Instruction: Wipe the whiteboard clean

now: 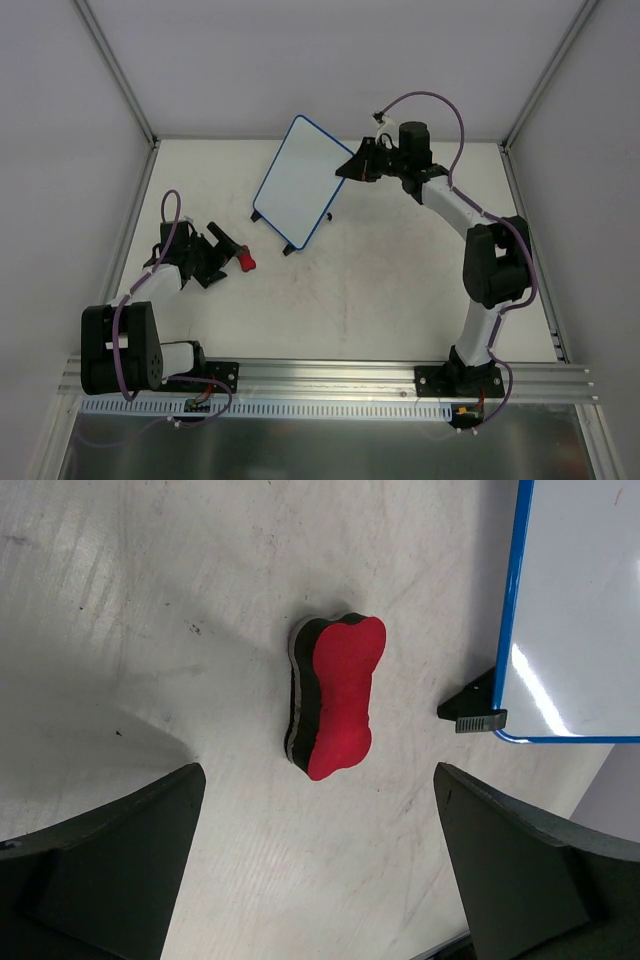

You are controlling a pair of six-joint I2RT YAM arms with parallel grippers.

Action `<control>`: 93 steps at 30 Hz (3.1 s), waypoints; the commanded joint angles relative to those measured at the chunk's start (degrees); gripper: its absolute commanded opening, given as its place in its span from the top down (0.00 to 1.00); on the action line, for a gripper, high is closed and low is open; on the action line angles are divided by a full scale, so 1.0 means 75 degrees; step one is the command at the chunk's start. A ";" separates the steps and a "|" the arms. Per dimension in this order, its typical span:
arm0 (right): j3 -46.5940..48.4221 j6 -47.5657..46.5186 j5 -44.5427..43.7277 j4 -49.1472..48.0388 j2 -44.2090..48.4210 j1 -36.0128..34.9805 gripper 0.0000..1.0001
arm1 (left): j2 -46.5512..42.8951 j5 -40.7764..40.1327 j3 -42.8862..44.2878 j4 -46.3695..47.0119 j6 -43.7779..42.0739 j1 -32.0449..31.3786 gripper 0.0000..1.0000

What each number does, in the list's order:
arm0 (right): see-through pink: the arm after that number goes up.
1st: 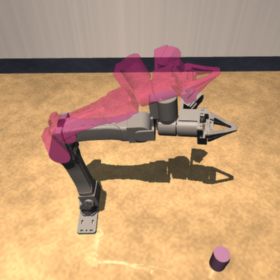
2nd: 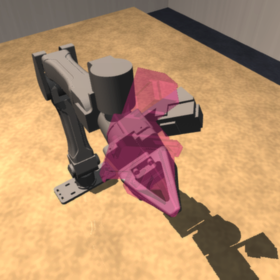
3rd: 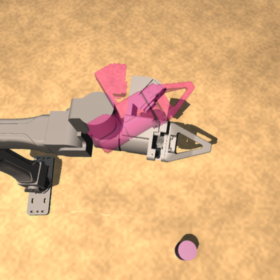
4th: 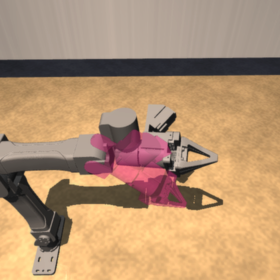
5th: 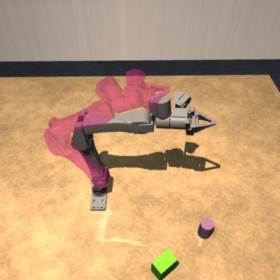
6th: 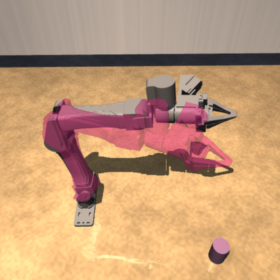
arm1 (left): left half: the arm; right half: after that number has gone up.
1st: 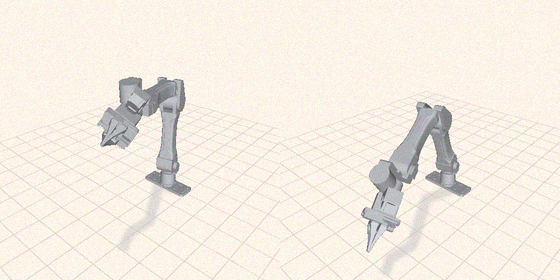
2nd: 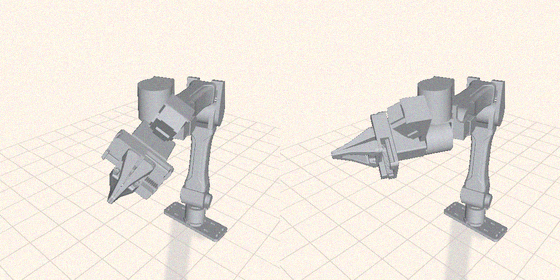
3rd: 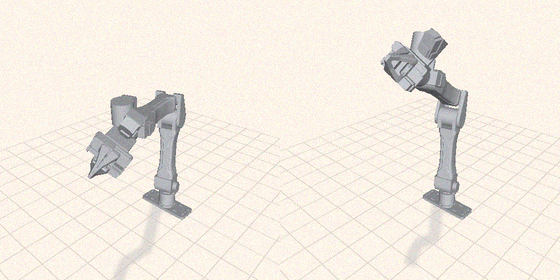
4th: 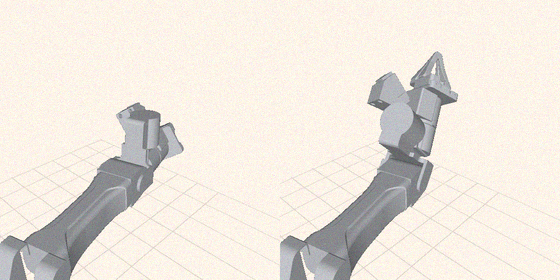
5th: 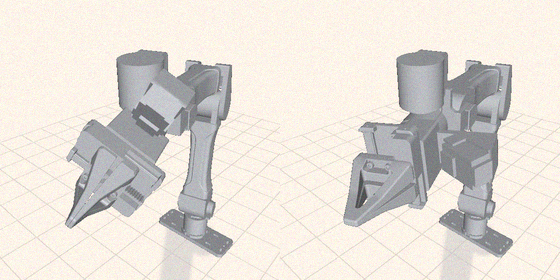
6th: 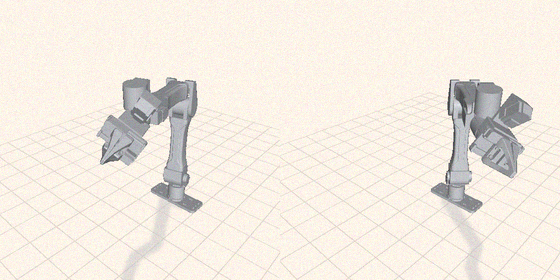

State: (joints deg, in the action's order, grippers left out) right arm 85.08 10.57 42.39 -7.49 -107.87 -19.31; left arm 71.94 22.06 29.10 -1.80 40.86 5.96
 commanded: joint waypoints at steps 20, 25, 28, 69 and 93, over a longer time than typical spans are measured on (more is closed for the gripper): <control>-0.0351 0.0126 0.0559 -0.1088 0.0403 0.0020 0.83 | -0.0252 0.0070 -0.0154 -0.0017 -0.0198 -0.0068 0.01; -0.0434 0.0056 0.0535 -0.1088 0.0414 0.0032 0.74 | -0.0264 0.0081 -0.0142 -0.0017 -0.0210 -0.0068 0.01; -0.0469 0.0056 0.0535 -0.1088 0.0414 0.0055 0.72 | -0.0241 0.0070 -0.0154 -0.0017 -0.0210 -0.0068 0.01; 0.4605 0.0056 0.3323 0.1408 -0.1683 0.0372 1.00 | -0.0768 0.0433 -0.0493 -0.0029 -0.0362 -0.0079 0.01; 0.4019 -0.1350 0.3149 0.2356 -0.1636 0.0582 1.00 | -0.0324 0.0222 0.0336 -0.0099 -0.0374 -0.0044 0.01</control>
State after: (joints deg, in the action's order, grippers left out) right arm 114.65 4.19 66.39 9.08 -123.59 -15.29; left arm 67.75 24.71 26.09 -3.11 38.15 5.96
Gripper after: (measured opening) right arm 0.066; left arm 0.990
